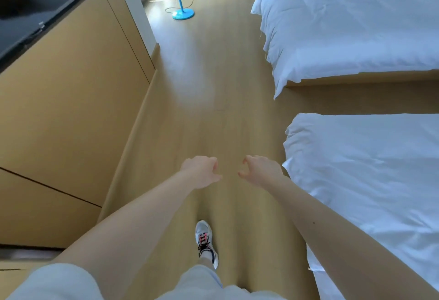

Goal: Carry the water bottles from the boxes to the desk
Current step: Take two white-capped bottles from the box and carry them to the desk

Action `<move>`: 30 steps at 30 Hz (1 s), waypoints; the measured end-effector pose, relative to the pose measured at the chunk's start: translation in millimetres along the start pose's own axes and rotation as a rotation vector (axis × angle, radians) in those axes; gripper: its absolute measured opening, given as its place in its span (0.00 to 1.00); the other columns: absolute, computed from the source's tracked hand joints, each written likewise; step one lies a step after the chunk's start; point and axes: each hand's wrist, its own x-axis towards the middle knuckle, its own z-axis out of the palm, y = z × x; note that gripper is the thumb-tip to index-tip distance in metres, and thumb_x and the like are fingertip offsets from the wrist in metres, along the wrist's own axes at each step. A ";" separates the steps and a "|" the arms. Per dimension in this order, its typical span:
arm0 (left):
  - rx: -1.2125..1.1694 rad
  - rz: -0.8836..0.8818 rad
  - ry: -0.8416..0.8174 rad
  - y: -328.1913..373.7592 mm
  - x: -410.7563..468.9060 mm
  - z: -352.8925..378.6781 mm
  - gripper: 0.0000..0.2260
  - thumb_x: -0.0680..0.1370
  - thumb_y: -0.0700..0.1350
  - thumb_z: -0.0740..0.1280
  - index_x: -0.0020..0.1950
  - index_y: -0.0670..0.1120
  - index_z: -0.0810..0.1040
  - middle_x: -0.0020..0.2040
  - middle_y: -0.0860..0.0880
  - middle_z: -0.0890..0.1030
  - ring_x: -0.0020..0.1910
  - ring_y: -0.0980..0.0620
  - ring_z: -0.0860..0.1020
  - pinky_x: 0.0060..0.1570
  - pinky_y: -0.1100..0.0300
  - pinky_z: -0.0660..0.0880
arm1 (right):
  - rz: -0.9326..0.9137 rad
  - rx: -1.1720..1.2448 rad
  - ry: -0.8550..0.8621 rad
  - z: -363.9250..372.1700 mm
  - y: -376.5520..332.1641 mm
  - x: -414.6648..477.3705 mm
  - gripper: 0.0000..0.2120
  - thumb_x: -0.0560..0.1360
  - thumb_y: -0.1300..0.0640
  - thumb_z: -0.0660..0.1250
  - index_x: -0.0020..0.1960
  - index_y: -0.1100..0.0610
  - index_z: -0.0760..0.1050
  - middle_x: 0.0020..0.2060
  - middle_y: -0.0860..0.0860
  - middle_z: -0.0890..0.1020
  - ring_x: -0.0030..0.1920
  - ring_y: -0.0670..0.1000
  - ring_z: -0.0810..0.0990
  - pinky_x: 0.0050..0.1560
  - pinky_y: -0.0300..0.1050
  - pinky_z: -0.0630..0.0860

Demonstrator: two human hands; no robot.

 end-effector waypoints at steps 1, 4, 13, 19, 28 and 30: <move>-0.001 0.015 -0.001 -1.8 11.5 -4.1 0.17 0.81 0.56 0.60 0.65 0.48 0.71 0.61 0.49 0.77 0.60 0.46 0.74 0.50 0.56 0.67 | 0.015 -0.001 0.001 -2.9 2.0 8.2 0.22 0.79 0.43 0.58 0.67 0.54 0.69 0.61 0.52 0.76 0.61 0.54 0.74 0.52 0.48 0.71; -0.004 0.051 -0.009 -9.2 48.9 -19.9 0.17 0.81 0.56 0.60 0.65 0.48 0.71 0.62 0.48 0.76 0.61 0.46 0.74 0.52 0.55 0.67 | 0.065 -0.012 0.004 -14.8 6.0 36.8 0.21 0.79 0.44 0.58 0.66 0.55 0.70 0.59 0.52 0.77 0.59 0.54 0.75 0.51 0.47 0.72; -0.053 0.128 0.031 -74.6 169.3 -105.5 0.16 0.80 0.56 0.60 0.63 0.50 0.72 0.60 0.49 0.77 0.58 0.46 0.75 0.52 0.55 0.70 | 0.131 -0.065 0.037 -92.6 -28.3 162.6 0.21 0.80 0.44 0.59 0.66 0.56 0.70 0.59 0.53 0.77 0.59 0.55 0.75 0.52 0.48 0.72; -0.055 0.133 -0.006 -122.4 234.9 -141.5 0.17 0.80 0.57 0.61 0.65 0.50 0.72 0.62 0.50 0.76 0.59 0.47 0.75 0.56 0.53 0.72 | 0.142 -0.078 0.018 -123.3 -62.4 239.2 0.22 0.80 0.43 0.58 0.68 0.55 0.69 0.61 0.53 0.76 0.61 0.55 0.74 0.55 0.49 0.73; -0.042 0.157 -0.014 -156.7 316.1 -192.6 0.17 0.80 0.57 0.60 0.65 0.50 0.71 0.61 0.49 0.77 0.59 0.47 0.75 0.56 0.52 0.73 | 0.160 -0.086 -0.004 -163.0 -72.5 326.4 0.22 0.80 0.44 0.58 0.69 0.54 0.68 0.62 0.53 0.75 0.62 0.54 0.74 0.54 0.49 0.72; -0.052 0.139 -0.019 -165.5 333.9 -202.2 0.17 0.80 0.57 0.60 0.64 0.50 0.72 0.62 0.49 0.76 0.60 0.47 0.75 0.56 0.53 0.72 | 0.147 -0.089 -0.008 -172.1 -72.2 349.3 0.22 0.80 0.44 0.58 0.69 0.54 0.68 0.62 0.53 0.75 0.62 0.55 0.74 0.55 0.49 0.72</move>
